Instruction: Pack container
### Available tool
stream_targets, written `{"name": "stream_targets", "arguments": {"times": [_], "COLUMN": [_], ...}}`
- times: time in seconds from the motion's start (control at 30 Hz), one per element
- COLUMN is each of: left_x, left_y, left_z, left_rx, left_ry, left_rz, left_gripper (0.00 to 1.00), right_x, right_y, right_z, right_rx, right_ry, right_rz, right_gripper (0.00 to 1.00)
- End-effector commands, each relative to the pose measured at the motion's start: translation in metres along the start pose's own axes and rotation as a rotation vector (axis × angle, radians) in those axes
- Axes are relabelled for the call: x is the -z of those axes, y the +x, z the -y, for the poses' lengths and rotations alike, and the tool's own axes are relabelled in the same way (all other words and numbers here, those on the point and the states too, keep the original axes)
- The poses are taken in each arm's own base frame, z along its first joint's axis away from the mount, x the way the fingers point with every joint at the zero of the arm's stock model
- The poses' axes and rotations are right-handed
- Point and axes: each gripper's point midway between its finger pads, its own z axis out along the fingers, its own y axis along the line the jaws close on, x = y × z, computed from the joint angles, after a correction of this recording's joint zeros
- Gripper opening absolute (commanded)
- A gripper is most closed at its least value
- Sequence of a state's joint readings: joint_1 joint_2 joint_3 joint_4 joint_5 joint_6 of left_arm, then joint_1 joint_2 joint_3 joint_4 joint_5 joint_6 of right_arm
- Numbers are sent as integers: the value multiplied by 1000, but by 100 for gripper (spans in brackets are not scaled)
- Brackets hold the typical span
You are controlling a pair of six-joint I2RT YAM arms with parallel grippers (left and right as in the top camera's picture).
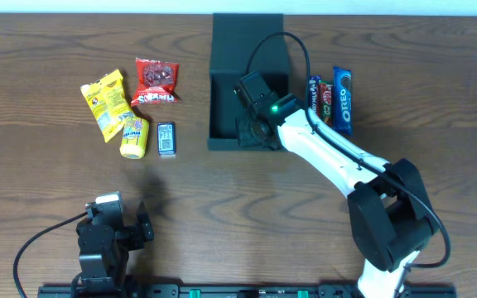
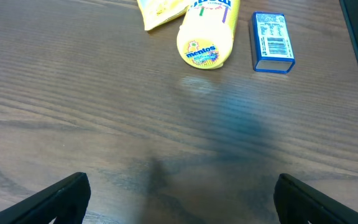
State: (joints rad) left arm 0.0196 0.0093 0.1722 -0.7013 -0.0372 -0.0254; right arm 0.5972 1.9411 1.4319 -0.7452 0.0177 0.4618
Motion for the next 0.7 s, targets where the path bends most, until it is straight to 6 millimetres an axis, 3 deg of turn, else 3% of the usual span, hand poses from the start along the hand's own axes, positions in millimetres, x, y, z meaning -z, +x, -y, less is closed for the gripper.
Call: {"name": "stream_targets", "arguments": {"times": [0.0,0.23,0.5,0.67], "left_x": [-2,-2,-2,-2], "left_y": [5,5,5,5], "left_z": [-2,-2,-2,-2], "left_rx": [-2,-2,-2,-2], "left_ry": [-12,-12,-12,-12], "left_rz": [-12,-12,-12,-12], "left_gripper": [95,95,95,95], "right_x": [-2,0,2,2], "right_y": [9,30,52,55], "right_z": [-4,-5,-38,-42], "right_rx": [21,28,122,135], "right_ry": [-12,-7,-21,-23], "right_rz": [-46,-124,-143,-145], "right_gripper": [2,1,1,1]}}
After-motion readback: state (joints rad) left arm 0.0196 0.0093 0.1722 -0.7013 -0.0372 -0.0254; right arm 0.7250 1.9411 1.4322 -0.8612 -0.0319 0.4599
